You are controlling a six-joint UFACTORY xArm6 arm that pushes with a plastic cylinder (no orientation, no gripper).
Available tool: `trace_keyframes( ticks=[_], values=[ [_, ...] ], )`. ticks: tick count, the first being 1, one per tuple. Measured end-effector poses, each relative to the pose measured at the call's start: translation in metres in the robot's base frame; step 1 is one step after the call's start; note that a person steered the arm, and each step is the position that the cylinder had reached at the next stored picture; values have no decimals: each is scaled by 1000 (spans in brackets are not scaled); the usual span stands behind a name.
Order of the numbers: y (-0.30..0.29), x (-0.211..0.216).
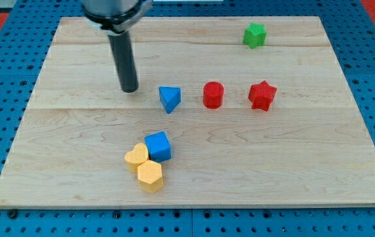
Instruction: Move the blue triangle bottom right to the blue cube
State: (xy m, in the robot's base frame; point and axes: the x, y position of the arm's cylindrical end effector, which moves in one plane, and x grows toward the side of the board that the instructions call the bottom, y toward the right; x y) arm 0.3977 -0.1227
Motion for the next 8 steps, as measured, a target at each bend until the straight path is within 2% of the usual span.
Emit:
trace_keyframes(
  ticks=[2, 3, 4, 5, 6, 8],
  values=[
    [-8, -32],
    [8, -30],
    [84, 4],
    [90, 61],
    [91, 88],
    [144, 68]
  ],
)
